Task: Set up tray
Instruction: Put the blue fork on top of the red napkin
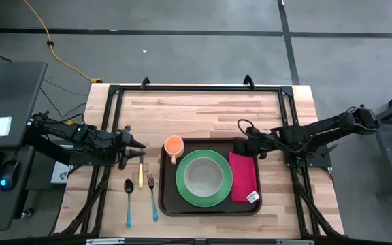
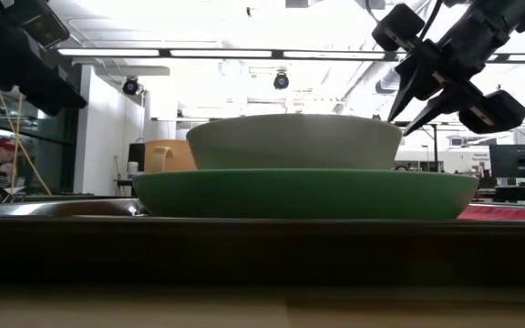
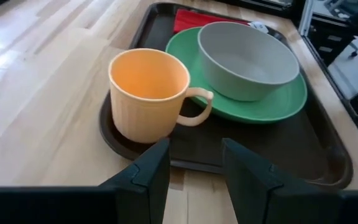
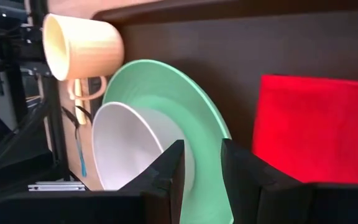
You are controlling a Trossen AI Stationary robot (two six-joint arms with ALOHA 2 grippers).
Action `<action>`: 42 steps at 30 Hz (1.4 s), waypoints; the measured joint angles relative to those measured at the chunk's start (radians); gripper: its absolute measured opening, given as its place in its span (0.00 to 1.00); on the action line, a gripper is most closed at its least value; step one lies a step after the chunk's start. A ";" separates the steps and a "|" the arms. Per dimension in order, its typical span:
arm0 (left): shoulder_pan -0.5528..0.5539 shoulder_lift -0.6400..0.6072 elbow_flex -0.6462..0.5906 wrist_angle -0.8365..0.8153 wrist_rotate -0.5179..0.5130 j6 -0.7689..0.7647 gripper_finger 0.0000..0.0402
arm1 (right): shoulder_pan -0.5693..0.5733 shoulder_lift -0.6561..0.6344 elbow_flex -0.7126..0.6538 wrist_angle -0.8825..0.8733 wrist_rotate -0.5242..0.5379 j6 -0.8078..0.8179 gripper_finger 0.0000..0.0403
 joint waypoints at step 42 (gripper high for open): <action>0.000 0.026 0.001 0.371 0.172 -0.225 0.43 | 0.000 -0.037 0.000 0.100 0.014 -0.232 0.21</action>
